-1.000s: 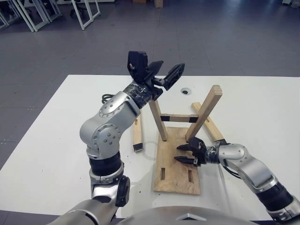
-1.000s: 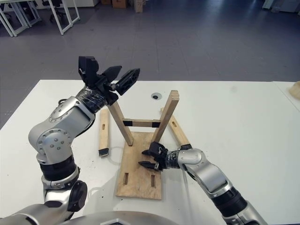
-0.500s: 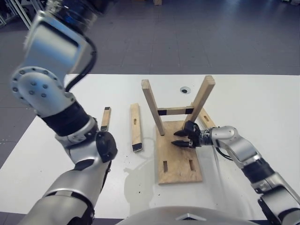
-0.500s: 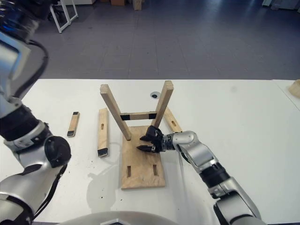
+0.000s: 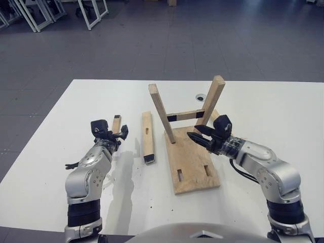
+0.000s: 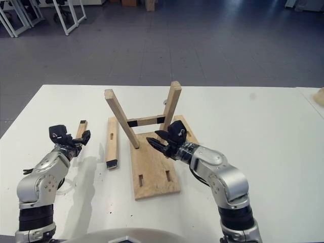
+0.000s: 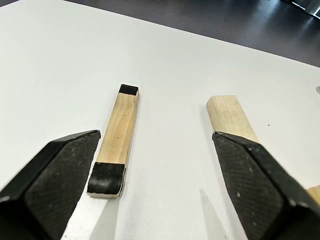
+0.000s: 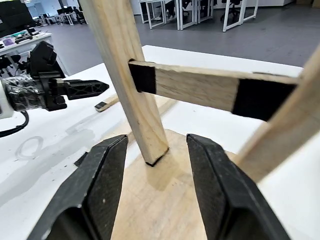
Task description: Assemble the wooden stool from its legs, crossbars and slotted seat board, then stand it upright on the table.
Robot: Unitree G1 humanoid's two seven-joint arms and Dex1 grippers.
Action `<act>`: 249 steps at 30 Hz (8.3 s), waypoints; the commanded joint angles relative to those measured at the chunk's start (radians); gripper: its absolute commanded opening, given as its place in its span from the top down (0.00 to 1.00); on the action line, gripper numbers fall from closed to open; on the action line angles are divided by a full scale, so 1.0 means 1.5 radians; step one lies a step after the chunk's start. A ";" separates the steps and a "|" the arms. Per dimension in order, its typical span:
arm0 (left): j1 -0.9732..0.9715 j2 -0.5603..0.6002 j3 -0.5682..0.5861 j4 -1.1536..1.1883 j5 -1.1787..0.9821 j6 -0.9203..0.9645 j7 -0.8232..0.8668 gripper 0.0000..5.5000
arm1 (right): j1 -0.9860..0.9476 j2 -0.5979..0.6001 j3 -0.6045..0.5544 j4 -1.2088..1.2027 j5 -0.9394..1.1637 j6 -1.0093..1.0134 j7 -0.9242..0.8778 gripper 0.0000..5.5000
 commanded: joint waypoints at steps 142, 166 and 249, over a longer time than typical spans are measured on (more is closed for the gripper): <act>0.152 -0.049 -0.297 -0.186 0.218 -0.229 -0.203 0.37 | 0.221 0.094 -0.081 0.095 -0.219 -0.379 -0.346 0.93; 0.141 -0.042 -0.293 -0.179 0.217 -0.223 -0.213 0.37 | 0.241 0.148 -0.103 0.424 -0.265 -0.704 -0.298 0.93; 0.160 -0.081 -0.319 -0.157 0.244 -0.251 -0.184 0.37 | 0.410 0.117 -0.107 -0.086 -0.226 -0.072 -0.292 0.23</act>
